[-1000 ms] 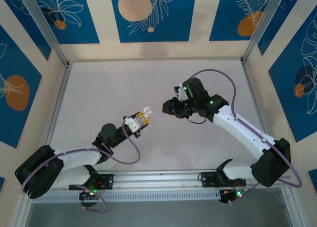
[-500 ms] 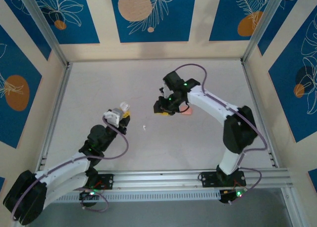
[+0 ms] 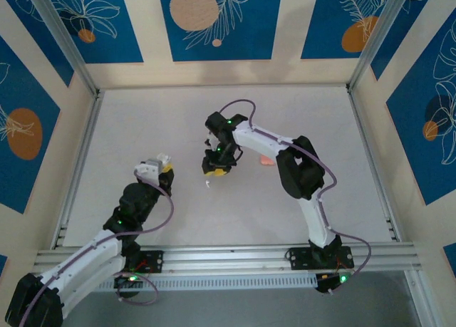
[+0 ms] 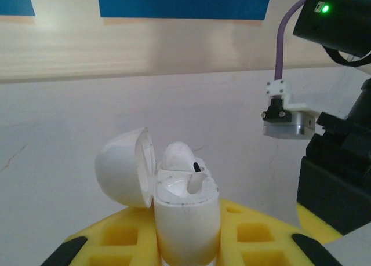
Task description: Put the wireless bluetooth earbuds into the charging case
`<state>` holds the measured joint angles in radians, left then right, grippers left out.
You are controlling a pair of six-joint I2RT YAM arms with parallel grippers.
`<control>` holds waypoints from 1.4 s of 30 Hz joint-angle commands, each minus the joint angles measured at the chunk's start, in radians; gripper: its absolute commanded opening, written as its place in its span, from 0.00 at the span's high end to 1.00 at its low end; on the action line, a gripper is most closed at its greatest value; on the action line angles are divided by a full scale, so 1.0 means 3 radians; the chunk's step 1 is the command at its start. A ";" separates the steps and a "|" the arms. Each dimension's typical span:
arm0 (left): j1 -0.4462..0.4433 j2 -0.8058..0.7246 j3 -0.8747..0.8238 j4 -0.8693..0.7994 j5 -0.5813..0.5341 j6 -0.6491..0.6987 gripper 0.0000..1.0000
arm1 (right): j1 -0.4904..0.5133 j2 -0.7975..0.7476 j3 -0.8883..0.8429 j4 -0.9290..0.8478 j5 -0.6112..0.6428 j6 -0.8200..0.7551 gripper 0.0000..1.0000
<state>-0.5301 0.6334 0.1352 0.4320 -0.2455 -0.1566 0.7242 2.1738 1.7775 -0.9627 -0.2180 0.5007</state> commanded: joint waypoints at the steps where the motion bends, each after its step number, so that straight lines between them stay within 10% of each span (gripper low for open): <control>1: 0.0054 0.0010 -0.0026 -0.0024 -0.0032 -0.0070 0.79 | 0.0053 0.0137 0.0167 -0.0197 -0.0097 -0.0094 0.62; 42: 0.0079 -0.0179 -0.0047 -0.0172 0.0031 0.0032 0.78 | 0.0301 0.0756 0.0625 -0.0398 0.0481 -0.0202 0.78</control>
<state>-0.5217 0.5900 0.1253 0.3798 -0.2443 -0.1585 0.7994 2.3623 1.9533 -1.0706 -0.0776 0.4408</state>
